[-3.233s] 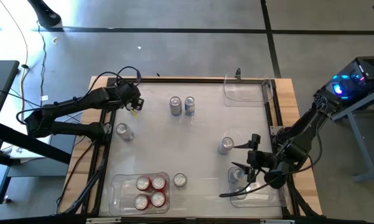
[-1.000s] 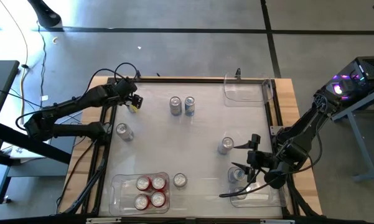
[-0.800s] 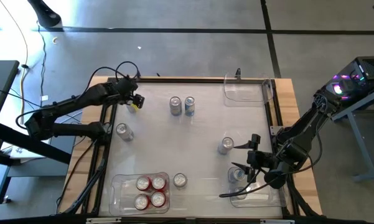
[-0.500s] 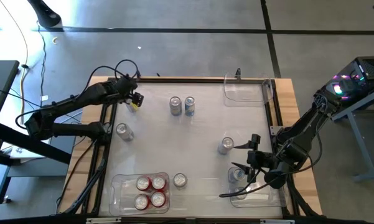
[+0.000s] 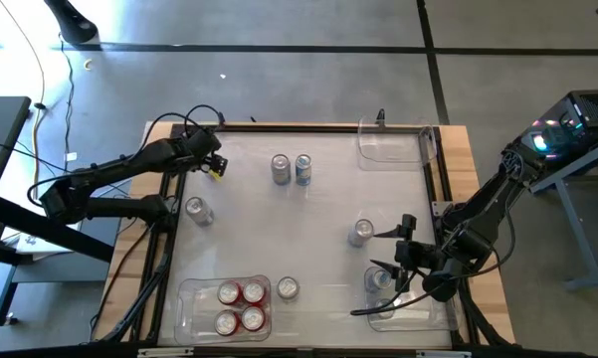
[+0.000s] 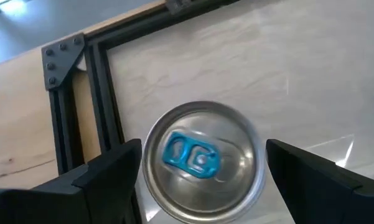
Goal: Sort soda cans
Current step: Put the left blue soda can into the bottom right transparent bin
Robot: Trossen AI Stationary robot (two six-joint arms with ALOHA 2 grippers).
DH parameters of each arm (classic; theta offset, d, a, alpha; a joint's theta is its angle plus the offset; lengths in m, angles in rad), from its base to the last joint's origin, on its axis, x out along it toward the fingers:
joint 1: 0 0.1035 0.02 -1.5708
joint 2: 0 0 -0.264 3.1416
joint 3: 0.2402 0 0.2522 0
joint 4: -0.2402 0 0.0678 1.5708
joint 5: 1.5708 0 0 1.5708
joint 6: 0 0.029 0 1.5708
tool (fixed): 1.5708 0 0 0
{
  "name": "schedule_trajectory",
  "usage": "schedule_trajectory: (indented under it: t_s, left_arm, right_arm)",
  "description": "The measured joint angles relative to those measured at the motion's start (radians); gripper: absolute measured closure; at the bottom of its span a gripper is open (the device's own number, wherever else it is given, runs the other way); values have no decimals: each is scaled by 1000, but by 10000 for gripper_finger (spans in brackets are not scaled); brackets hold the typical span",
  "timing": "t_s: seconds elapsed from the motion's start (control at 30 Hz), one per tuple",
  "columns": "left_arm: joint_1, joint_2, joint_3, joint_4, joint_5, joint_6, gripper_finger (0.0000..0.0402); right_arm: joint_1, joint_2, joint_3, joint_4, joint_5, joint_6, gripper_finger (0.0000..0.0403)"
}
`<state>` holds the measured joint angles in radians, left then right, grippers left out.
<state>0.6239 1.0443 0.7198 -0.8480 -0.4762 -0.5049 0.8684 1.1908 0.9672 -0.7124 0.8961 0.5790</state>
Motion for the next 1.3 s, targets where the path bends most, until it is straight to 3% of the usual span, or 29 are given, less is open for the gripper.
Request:
schedule_trajectory:
  t_s: [0.27,0.37,0.5,0.7,0.9,1.1,1.3]
  left_arm:
    - [0,0,-37,67,26,10,77]
    - [-2,-1,-37,80,46,20,111]
    - [-43,0,-20,92,178,-4,183]
    - [-251,0,82,108,366,-124,185]
    - [-525,14,144,386,357,-221,185]
    - [-667,201,220,667,336,-181,185]
    - [-705,519,449,623,335,-64,185]
  right_arm:
    - [0,0,0,0,-6,-1,117]
    - [0,0,0,0,-6,-1,117]
    - [0,0,0,0,-6,-6,117]
    - [0,0,0,-1,-6,-19,117]
    - [0,0,0,-1,-6,-30,117]
    - [0,0,0,0,-5,-43,117]
    - [0,0,0,3,-6,-38,117]
